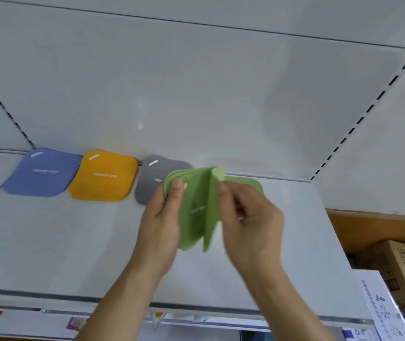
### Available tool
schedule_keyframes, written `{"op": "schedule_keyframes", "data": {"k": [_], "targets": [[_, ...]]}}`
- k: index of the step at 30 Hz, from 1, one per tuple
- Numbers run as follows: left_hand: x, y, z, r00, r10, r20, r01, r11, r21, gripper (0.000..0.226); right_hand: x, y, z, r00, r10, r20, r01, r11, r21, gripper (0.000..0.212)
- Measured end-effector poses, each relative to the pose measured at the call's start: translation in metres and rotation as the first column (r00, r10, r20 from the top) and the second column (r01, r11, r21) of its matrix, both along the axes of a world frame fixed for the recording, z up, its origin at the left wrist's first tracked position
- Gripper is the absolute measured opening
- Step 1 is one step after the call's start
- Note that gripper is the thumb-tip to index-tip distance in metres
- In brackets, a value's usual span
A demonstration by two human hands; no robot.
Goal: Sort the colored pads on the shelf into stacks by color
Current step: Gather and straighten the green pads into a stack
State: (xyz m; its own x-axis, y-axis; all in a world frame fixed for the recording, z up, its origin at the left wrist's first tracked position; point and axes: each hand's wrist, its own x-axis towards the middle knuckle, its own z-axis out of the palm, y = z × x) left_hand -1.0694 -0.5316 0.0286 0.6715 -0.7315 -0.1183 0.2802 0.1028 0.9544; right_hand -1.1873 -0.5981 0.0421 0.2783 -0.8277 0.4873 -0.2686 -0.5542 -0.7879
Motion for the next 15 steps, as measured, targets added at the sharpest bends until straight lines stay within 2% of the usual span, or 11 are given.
{"op": "schedule_keyframes", "data": {"k": [2, 4, 9, 12, 15], "targets": [[-0.012, -0.004, 0.001, 0.999, -0.045, -0.024, 0.045, 0.999, -0.02, 0.033, 0.013, 0.013, -0.005, 0.994, 0.093, 0.051, -0.099, 0.989, 0.112, 0.017], [-0.016, -0.006, 0.0, 0.995, -0.07, -0.065, 0.068, 0.997, -0.035, 0.037, 0.015, 0.016, -0.011, 0.988, 0.143, 0.063, -0.15, 0.981, 0.122, 0.02], [-0.014, -0.007, -0.003, 0.995, -0.093, -0.042, 0.091, 0.995, -0.047, 0.037, 0.003, -0.001, -0.025, 0.983, 0.149, -0.11, -0.161, 0.981, -0.107, 0.026], [-0.015, -0.006, -0.001, 0.988, -0.154, 0.011, 0.154, 0.986, -0.07, 0.041, 0.0, -0.008, -0.025, 0.987, 0.077, -0.144, -0.108, 0.969, -0.221, 0.028], [-0.011, -0.008, -0.002, 0.977, -0.196, 0.085, 0.203, 0.977, -0.072, 0.031, -0.001, -0.012, -0.025, 0.99, 0.022, -0.141, -0.06, 0.961, -0.27, 0.028]]}}
